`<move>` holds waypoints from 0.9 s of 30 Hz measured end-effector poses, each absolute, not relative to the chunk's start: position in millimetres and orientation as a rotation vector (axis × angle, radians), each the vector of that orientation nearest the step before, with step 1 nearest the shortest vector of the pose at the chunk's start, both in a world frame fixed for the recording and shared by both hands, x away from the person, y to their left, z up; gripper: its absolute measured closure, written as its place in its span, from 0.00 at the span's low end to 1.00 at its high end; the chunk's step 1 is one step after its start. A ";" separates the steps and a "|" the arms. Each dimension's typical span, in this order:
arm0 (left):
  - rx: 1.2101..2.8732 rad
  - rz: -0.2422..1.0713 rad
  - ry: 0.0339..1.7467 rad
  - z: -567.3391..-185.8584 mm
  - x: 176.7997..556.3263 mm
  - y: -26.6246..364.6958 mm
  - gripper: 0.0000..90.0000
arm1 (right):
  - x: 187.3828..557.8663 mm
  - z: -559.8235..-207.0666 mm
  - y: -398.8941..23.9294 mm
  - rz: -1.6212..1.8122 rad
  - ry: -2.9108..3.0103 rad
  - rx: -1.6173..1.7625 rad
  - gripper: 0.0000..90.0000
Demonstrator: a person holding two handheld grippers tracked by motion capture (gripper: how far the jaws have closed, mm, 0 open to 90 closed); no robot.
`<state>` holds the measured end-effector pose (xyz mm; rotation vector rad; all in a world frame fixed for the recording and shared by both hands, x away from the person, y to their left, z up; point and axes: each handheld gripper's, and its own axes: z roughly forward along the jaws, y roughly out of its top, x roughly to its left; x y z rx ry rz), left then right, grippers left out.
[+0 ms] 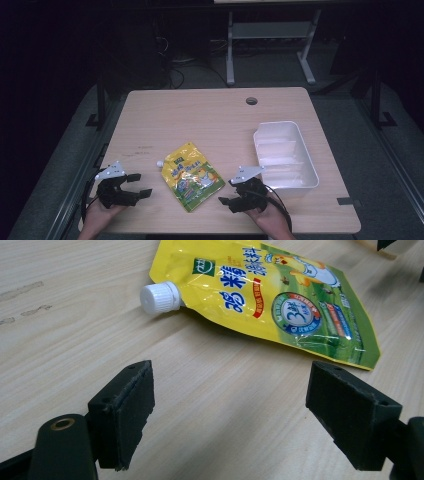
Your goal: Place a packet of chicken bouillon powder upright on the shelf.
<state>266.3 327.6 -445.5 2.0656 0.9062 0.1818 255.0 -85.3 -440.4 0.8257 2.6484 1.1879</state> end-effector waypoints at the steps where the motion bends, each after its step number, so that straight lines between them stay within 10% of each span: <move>1: 2.066 0.182 0.905 -445.7 266.8 328.2 0.21 | 256.0 -439.3 -82.5 1.203 2.647 0.824 0.37; 16: 1.982 0.181 0.953 -437.8 272.6 322.2 0.21 | 272.4 -436.1 -24.2 1.126 2.746 0.667 0.69; 27: 1.955 0.147 0.972 -421.4 294.5 312.6 0.21 | 275.5 -448.9 -21.1 1.062 2.760 0.733 0.68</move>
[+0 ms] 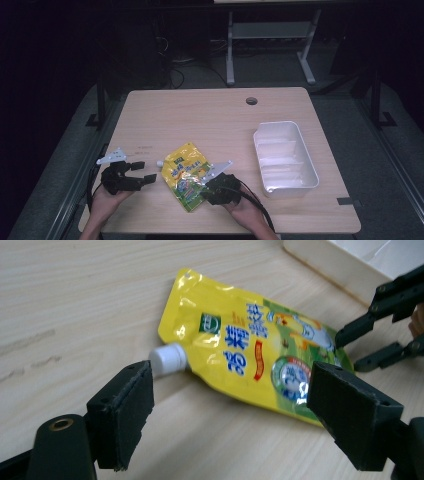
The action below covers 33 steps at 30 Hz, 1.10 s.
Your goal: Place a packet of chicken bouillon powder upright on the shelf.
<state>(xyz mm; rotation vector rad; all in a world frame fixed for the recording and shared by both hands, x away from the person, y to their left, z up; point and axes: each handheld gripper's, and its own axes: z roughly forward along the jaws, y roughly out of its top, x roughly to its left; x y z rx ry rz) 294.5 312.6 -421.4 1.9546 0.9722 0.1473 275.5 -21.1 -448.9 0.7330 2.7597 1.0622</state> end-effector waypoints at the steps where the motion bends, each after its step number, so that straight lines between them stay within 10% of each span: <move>1: 1.963 0.149 0.975 -419.7 298.0 310.2 0.21 | 275.5 -449.4 -21.0 1.060 2.761 0.740 0.68; 16: 2.070 0.135 0.998 -411.0 359.3 277.9 0.28 | 272.9 -455.1 -18.8 1.002 2.730 0.693 0.68; 33: 2.133 -0.256 1.135 -452.4 408.6 269.1 0.54 | 272.5 -457.3 -19.0 0.978 2.726 0.695 0.68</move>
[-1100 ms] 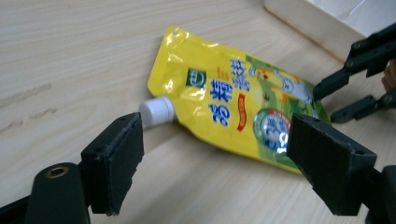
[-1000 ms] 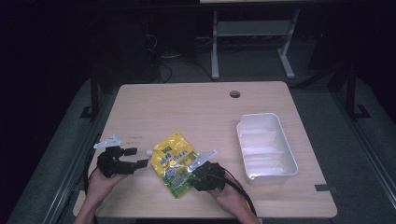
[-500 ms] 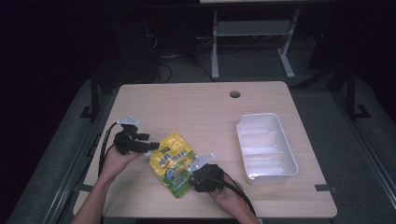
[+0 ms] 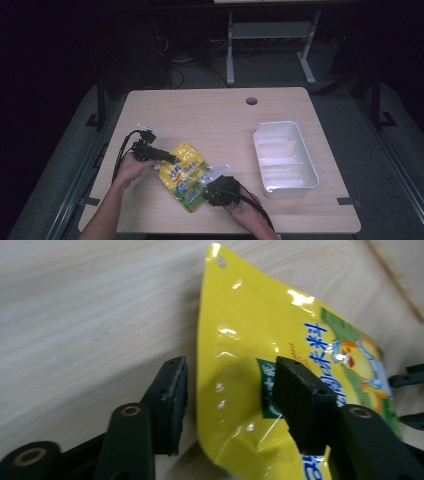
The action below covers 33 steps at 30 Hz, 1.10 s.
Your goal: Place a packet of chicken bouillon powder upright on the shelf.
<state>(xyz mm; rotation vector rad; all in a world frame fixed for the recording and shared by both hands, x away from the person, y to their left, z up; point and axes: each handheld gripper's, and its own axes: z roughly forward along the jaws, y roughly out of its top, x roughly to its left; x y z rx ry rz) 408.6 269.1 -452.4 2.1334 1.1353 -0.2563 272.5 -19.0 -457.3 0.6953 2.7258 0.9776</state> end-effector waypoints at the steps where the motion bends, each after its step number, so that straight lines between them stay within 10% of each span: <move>1: 2.131 -0.278 1.135 -453.6 409.5 269.1 0.55 | 272.5 -457.3 -19.0 0.978 2.725 0.698 0.68; 33: 1.974 -0.420 1.076 -438.4 407.0 279.4 0.91 | 273.6 -459.3 -19.9 0.990 2.722 0.720 0.70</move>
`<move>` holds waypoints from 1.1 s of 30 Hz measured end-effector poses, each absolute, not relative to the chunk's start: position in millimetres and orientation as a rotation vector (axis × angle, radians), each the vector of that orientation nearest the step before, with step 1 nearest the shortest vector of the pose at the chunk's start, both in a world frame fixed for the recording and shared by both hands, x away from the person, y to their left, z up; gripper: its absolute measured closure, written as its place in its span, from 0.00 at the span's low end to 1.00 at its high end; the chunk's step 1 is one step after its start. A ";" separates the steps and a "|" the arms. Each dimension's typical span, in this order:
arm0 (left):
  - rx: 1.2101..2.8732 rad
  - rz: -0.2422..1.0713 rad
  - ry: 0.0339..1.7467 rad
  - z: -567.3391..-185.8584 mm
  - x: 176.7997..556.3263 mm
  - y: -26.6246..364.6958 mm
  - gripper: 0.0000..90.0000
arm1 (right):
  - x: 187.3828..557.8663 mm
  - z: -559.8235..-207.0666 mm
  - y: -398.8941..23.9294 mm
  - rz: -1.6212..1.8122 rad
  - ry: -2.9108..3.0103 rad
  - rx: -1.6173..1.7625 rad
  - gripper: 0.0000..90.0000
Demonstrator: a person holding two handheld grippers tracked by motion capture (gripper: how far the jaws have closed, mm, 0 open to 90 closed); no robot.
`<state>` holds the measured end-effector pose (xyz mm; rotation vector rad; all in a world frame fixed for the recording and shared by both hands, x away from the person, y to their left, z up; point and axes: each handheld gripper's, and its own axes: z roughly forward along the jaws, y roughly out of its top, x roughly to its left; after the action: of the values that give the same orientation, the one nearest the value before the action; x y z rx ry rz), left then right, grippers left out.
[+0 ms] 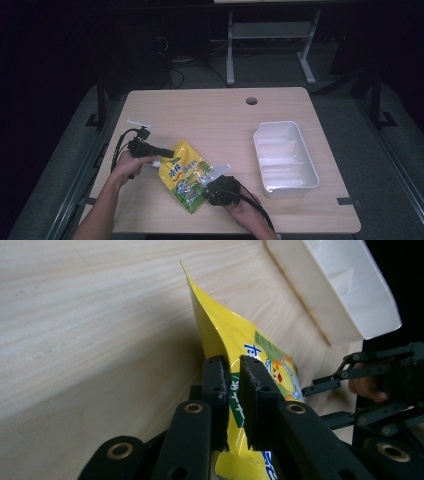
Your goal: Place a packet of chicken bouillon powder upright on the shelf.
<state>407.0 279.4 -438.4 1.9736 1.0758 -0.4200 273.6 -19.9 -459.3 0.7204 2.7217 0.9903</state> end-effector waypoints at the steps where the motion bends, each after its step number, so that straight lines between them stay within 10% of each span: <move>1: 1.996 -0.405 1.083 -437.9 407.3 278.6 0.94 | 273.7 -459.4 -20.1 0.993 2.720 0.721 0.70; 33: 2.139 -0.225 0.776 -341.8 389.6 241.5 1.00 | 270.4 -432.1 -39.8 1.238 2.562 0.753 0.48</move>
<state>389.6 241.5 -341.8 2.1394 0.7756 -0.2251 270.4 -39.8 -432.1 0.7527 2.5617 1.2379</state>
